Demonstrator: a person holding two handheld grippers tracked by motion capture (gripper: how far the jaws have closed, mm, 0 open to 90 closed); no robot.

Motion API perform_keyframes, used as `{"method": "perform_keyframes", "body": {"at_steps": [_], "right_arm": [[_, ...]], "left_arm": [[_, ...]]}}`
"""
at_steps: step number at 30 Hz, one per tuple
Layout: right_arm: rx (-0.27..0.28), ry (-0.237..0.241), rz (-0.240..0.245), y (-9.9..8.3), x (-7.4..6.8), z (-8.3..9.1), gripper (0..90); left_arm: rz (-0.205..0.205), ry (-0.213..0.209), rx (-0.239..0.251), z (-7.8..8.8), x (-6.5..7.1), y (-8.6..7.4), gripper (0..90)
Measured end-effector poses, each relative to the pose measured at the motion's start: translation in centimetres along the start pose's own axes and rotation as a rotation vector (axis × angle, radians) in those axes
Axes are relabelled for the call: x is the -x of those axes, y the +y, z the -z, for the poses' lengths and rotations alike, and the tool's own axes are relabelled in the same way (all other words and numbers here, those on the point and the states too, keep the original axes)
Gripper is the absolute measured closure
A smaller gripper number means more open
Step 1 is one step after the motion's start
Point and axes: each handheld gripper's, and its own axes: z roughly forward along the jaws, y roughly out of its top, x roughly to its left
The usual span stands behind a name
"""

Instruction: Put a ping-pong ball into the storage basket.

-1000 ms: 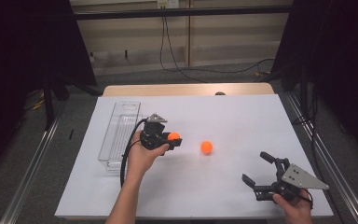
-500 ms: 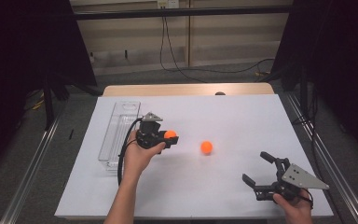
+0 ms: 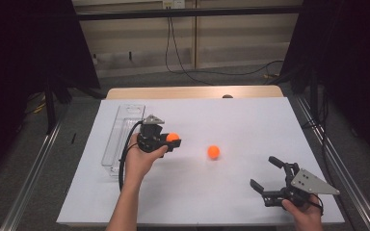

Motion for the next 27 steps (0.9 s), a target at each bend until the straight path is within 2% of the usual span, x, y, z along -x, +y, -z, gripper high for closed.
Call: {"method": "perform_keyframes", "body": {"at_steps": [6, 9, 25, 27], "right_arm": [[0.001, -0.002, 0.000, -0.01, 0.01, -0.01, 2.2], [0.000, -0.001, 0.000, -0.01, 0.00, -0.01, 2.2], [-0.001, -0.003, 0.000, -0.06, 0.11, 0.03, 2.2], [-0.002, -0.004, 0.000, -0.07, 0.13, 0.02, 2.2]], "left_arm": [[-0.001, 0.005, 0.000, 0.11, -0.12, 0.01, 50.9], [0.012, 0.006, 0.011, 0.15, -0.20, -0.01, 50.9], [0.006, 0.040, 0.009, 0.57, -0.92, -0.09, 50.9], [0.015, 0.039, 0.019, 0.65, -0.99, -0.10, 50.9]]}}
